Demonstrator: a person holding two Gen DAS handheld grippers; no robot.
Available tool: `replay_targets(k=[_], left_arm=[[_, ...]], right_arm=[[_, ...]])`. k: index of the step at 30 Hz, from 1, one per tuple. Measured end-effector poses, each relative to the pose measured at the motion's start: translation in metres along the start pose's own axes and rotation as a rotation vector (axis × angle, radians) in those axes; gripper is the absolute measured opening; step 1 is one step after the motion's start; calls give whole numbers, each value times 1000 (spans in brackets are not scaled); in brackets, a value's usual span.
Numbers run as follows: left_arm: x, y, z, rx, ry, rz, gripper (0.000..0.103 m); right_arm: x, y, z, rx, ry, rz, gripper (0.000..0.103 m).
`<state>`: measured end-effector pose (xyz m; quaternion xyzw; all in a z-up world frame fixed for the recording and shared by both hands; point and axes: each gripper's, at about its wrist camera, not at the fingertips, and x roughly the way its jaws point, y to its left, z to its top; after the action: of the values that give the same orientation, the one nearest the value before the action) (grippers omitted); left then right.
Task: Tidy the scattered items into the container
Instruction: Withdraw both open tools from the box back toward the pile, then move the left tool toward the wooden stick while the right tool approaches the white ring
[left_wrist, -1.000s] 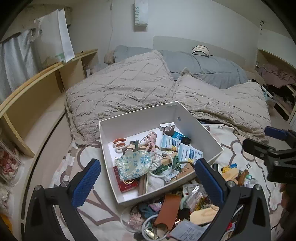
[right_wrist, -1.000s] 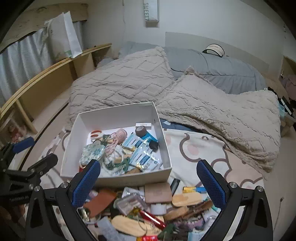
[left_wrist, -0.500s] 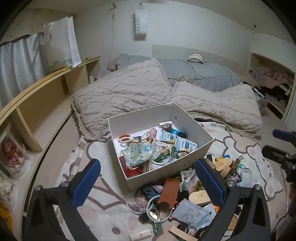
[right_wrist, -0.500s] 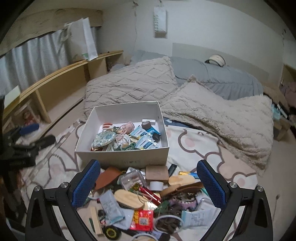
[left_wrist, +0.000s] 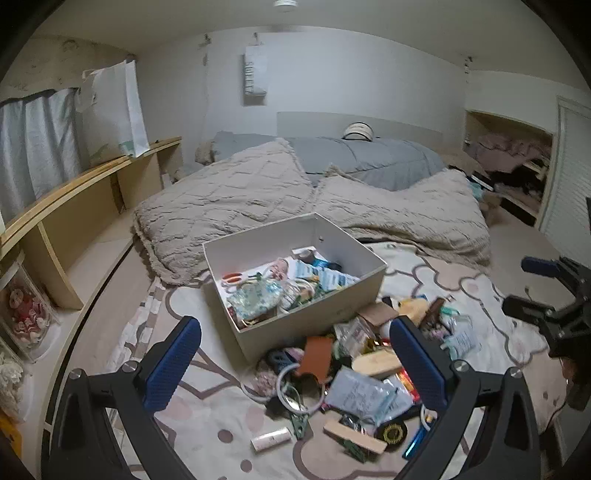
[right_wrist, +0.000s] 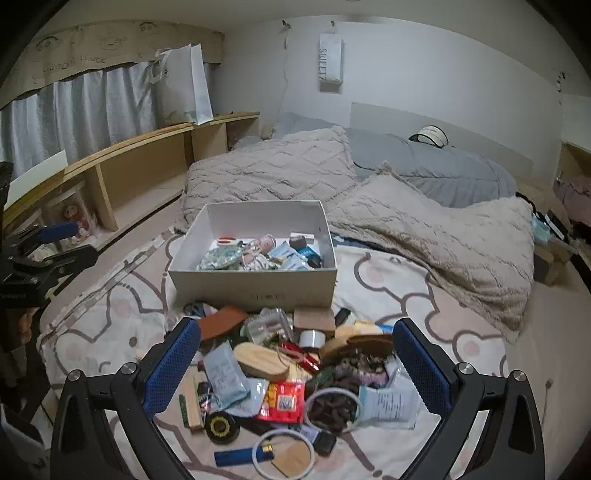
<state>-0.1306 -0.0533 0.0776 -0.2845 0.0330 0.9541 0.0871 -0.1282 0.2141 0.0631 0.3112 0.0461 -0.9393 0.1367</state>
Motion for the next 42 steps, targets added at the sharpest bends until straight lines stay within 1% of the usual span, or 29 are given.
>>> replay_targets(k=[4,7,11,16,21,26,28,31,33,36,39,42], left_arm=[[-2,-9,-20,6,6,-33,103],[2,-16,-38,2,25,-55,103],[11,-24,-61,-9,50,-65,103],[18,-27,-85,-41,70,-53,103],[17,-28,-108,-68,58,-32,103],[22,-35,-126,-59,73,-15,103],[26,-37,-134,-63,91,-20,103],[32,-36,-144,-101,122,-52,103],[34,-35,-151,-128,135,-57,103],[40,-34,-162,-152,155,-44,103],[45,-34,-171,-142,181,-8,103],[50,-35,-180,-129,208,12,103]], right_arm=[[-2,-3,-19,7,2,-23,103],[-1,-4,-36,18,11,-34,103],[3,-8,-56,47,33,-35,103],[9,-15,-79,74,50,-71,103],[17,-25,-100,114,64,-115,103],[28,-33,-121,147,99,-154,103],[33,-33,-130,152,117,-163,103],[41,-33,-143,162,148,-166,103],[46,-31,-150,165,169,-166,103],[56,-27,-160,160,199,-174,103],[65,-24,-168,158,226,-177,103],[74,-22,-177,160,261,-184,103]])
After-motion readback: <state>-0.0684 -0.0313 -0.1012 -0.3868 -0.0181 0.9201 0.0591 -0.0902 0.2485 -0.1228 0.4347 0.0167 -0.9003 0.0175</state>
